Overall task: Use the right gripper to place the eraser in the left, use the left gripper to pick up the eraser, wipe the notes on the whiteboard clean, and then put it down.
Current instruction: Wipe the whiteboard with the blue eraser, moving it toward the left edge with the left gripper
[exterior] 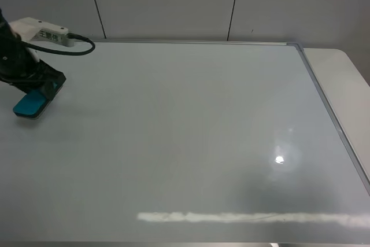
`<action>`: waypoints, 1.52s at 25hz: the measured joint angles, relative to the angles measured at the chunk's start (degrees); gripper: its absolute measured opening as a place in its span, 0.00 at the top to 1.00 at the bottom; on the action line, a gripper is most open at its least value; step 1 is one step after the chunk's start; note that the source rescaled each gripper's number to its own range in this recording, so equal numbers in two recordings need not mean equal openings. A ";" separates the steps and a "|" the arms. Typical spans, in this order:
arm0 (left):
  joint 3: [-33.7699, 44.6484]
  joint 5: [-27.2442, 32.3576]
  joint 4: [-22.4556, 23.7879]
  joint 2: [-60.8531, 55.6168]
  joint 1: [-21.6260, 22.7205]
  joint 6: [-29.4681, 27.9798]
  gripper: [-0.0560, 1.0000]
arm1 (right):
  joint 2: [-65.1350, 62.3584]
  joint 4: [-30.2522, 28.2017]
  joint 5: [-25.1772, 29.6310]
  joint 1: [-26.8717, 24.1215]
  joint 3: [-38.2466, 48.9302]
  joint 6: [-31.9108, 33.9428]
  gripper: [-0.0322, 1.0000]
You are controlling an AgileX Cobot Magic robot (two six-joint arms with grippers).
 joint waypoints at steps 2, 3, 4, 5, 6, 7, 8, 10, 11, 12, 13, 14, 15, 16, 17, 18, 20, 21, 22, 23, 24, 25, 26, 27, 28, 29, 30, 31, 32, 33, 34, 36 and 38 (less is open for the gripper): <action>3.73 -3.65 0.05 -1.60 2.83 0.00 0.92 | 0.00 0.00 0.00 0.00 0.00 0.00 0.01; 4.83 -5.25 0.05 -1.95 4.01 0.05 0.92 | 0.00 0.00 0.00 0.00 0.00 0.00 0.01; 6.02 -6.65 0.10 -2.00 4.80 0.05 0.92 | 0.00 0.00 0.00 0.00 0.00 0.00 0.01; 6.58 -7.44 0.17 -1.92 5.18 0.05 0.92 | 0.00 0.00 0.00 0.00 0.00 0.00 0.01; 6.90 -7.94 0.17 -1.66 5.24 0.17 0.92 | 0.00 0.00 0.00 0.00 0.00 0.00 0.01; 7.07 -8.50 0.17 -1.40 5.24 0.20 0.92 | 0.00 0.00 0.00 0.00 0.00 0.00 0.01; 7.12 -8.95 0.00 -0.88 5.24 0.20 0.92 | 0.00 0.00 0.00 0.00 0.00 0.00 0.01; 7.12 -9.20 -0.85 0.41 5.24 0.48 0.92 | 0.00 0.00 0.00 0.00 0.00 0.00 0.01; 7.12 -9.20 -1.87 1.26 5.24 0.78 0.92 | 0.00 0.00 0.00 0.00 0.00 0.00 0.01; 7.14 -9.20 -2.77 1.99 5.24 1.12 0.92 | 0.00 0.00 0.00 0.00 0.00 0.00 0.01; 7.14 -9.20 -3.78 2.92 5.24 1.58 0.92 | 0.00 0.00 0.00 0.00 0.00 0.00 0.01; 7.14 -9.20 -4.48 3.52 5.24 2.11 0.92 | 0.00 0.00 0.00 0.00 0.00 0.00 0.01; 7.19 -9.24 -5.07 4.02 5.24 2.40 0.92 | 0.00 0.00 0.00 0.00 0.00 0.00 0.01; 7.19 -9.24 -5.49 4.35 5.24 2.57 0.92 | 0.00 0.00 0.00 0.00 0.00 0.00 0.01; 7.19 -9.24 -5.63 4.42 5.24 2.62 0.92 | 0.00 0.00 0.00 0.00 0.00 0.00 0.01; 7.19 -9.24 -5.70 4.42 5.24 2.62 0.91 | 0.00 0.00 0.00 0.00 0.00 0.00 0.01; 7.19 -9.13 -5.72 4.42 5.24 2.64 0.72 | 0.00 0.00 0.00 0.00 0.00 0.00 0.01; 7.19 -8.96 -5.77 4.42 5.24 2.64 0.54 | 0.00 0.00 0.00 0.00 0.00 0.00 0.01; 7.19 -8.72 -5.79 4.42 5.24 2.69 0.37 | 0.00 0.00 0.00 0.00 0.00 0.00 0.01; 7.19 -8.64 -5.84 4.42 5.24 2.69 0.24 | 0.00 0.00 0.00 0.00 0.00 0.00 0.01; 7.19 -8.64 -5.97 4.42 5.24 2.69 0.12 | 0.00 0.00 0.00 0.00 0.00 0.00 0.01; 7.19 -8.64 -6.38 4.42 5.24 2.69 0.08 | 0.00 0.00 0.00 0.00 0.00 0.00 0.01; 7.19 -8.58 -6.38 4.42 5.24 2.69 0.04 | 0.00 0.00 0.00 0.00 0.00 0.00 0.01; 7.19 -8.58 -6.38 4.42 5.24 2.69 0.03 | 0.00 0.00 0.00 0.00 0.00 0.00 0.01; 7.19 -8.58 -6.38 4.42 5.24 2.69 0.02 | 0.00 0.00 0.00 0.00 0.00 0.00 0.01; 7.19 -8.45 -6.38 4.42 5.24 2.69 0.01 | 0.00 0.00 0.00 0.00 0.00 0.00 0.01; 7.19 -8.32 -6.38 4.42 5.24 2.69 0.01 | 0.00 0.00 0.00 0.00 0.00 0.00 0.01; 7.19 -8.17 -6.38 4.42 5.24 2.69 0.01 | 0.00 0.00 0.00 0.00 0.00 0.00 0.01; 7.19 -8.17 -6.38 4.42 5.24 2.69 0.01 | 0.00 0.00 0.00 0.00 0.00 0.00 0.01; 7.19 -8.17 -6.38 4.42 5.24 2.69 0.01 | 0.00 0.00 0.00 0.00 0.00 0.00 0.01; 7.19 -8.17 -6.38 4.42 5.24 2.69 0.01 | 0.00 0.00 0.00 0.00 0.00 0.00 0.01; 7.19 -8.17 -6.38 4.42 5.24 2.81 0.00 | 0.00 0.00 0.00 0.00 0.00 0.00 0.01; 7.19 -7.94 -6.38 3.99 5.24 3.43 0.00 | 0.00 0.00 0.00 0.00 0.00 0.00 0.01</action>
